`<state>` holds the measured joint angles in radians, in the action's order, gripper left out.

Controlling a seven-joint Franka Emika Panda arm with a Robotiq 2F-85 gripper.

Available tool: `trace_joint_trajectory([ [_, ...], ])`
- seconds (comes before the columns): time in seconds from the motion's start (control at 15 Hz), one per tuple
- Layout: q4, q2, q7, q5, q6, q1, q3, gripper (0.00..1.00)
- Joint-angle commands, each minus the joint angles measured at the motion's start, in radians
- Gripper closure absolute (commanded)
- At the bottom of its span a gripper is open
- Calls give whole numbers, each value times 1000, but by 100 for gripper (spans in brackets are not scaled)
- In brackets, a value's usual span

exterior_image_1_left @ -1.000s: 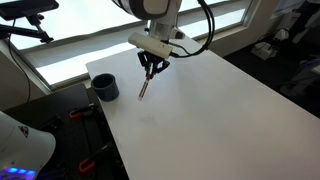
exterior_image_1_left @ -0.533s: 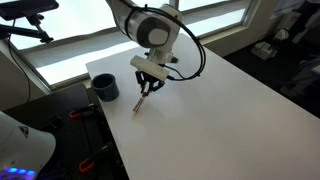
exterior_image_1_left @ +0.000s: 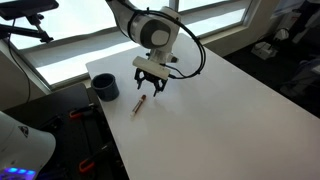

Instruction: Remove the marker from the mug cup and place it on the table

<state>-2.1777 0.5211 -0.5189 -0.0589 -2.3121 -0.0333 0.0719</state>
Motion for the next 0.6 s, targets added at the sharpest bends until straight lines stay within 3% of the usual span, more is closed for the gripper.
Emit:
trace_joint_trajectory([
  [0.0,2,-22,40,-20,2,6,31,0],
  [0.53,15,-28,14,-10,3,15,61,0],
])
